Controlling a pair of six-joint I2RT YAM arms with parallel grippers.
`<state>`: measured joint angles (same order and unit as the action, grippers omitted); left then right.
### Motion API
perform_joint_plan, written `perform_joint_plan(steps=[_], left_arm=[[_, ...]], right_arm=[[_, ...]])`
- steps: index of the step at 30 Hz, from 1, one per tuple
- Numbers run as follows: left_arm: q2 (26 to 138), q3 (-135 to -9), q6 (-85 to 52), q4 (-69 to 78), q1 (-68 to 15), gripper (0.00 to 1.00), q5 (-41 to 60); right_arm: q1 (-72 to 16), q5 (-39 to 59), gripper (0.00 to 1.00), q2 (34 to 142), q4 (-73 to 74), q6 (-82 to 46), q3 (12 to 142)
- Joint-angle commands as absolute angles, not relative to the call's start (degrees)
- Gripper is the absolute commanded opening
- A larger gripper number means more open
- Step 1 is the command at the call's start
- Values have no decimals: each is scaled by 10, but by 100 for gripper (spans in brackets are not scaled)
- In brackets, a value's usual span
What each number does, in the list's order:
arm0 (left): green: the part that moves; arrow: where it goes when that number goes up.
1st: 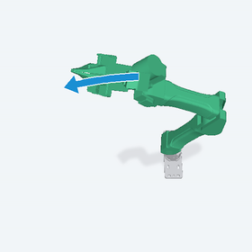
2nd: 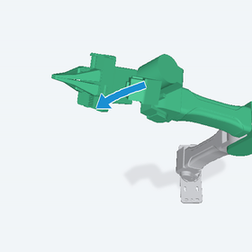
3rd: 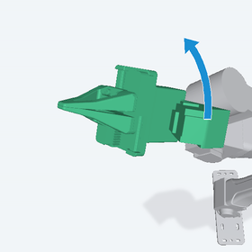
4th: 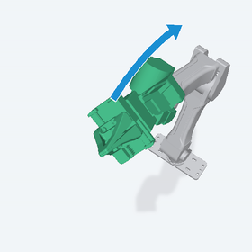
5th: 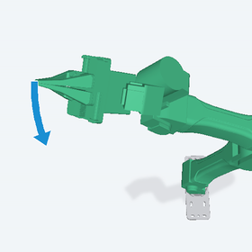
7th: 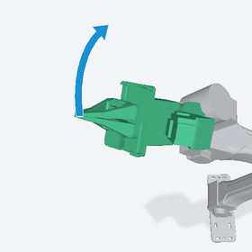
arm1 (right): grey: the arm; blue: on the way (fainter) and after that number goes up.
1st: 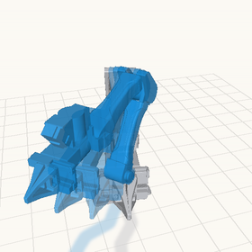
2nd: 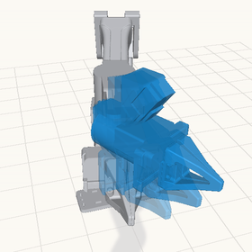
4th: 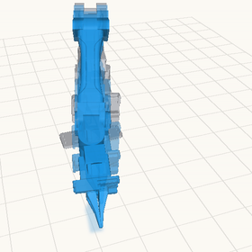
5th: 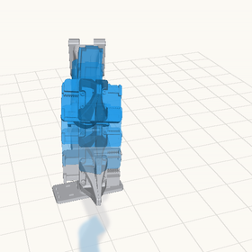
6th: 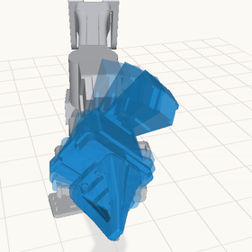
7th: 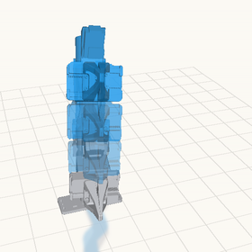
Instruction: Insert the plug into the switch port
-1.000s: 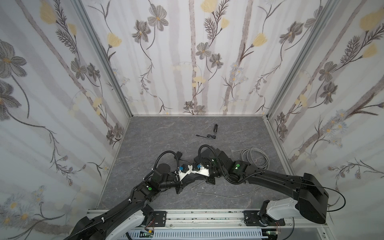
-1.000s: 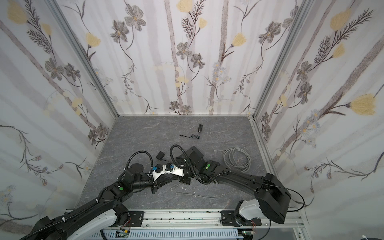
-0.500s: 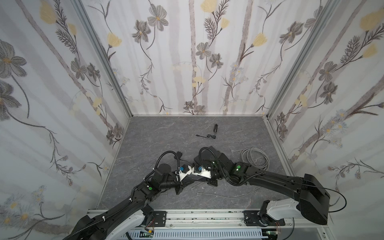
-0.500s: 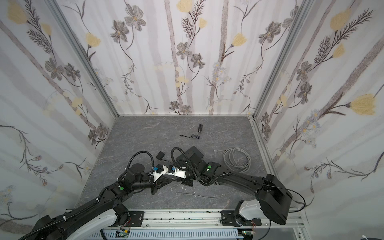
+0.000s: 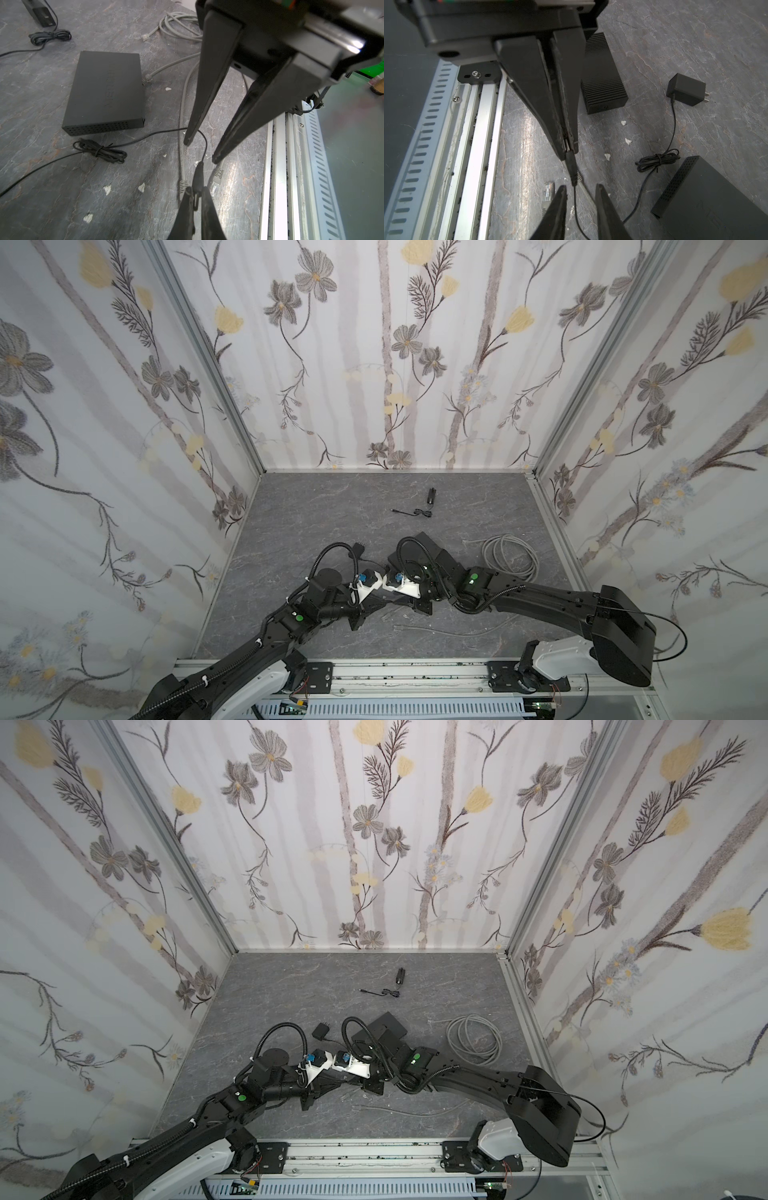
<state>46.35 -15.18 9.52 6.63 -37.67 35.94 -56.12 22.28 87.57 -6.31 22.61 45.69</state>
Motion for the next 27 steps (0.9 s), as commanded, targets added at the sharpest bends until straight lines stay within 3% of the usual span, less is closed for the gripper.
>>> perform_joint_plan(steps=[1,13,27], left_arm=[[457,-151,110,126,-377,0,380],[452,-148,110,133,-378,0,388],[450,-148,109,133,-377,0,387]], right_arm=[[-548,256,28,854,-3,212,435],[-545,247,26,777,40,227,371],[-555,241,23,828,41,220,410]])
